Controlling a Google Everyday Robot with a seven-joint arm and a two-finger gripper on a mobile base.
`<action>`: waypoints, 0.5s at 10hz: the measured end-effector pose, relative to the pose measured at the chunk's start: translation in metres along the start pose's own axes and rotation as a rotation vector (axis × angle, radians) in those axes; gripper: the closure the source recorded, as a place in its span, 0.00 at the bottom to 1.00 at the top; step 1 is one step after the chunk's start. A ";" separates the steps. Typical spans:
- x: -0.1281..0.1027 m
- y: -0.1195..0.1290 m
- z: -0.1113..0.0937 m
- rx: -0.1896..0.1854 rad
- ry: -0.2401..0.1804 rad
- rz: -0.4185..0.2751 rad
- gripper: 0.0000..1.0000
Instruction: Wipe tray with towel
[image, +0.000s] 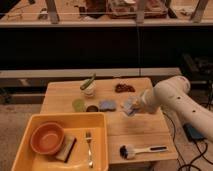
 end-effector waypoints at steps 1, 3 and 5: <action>-0.019 -0.022 0.009 0.016 -0.010 -0.055 0.90; -0.054 -0.057 0.017 0.052 -0.040 -0.147 0.90; -0.102 -0.090 0.012 0.115 -0.099 -0.278 0.90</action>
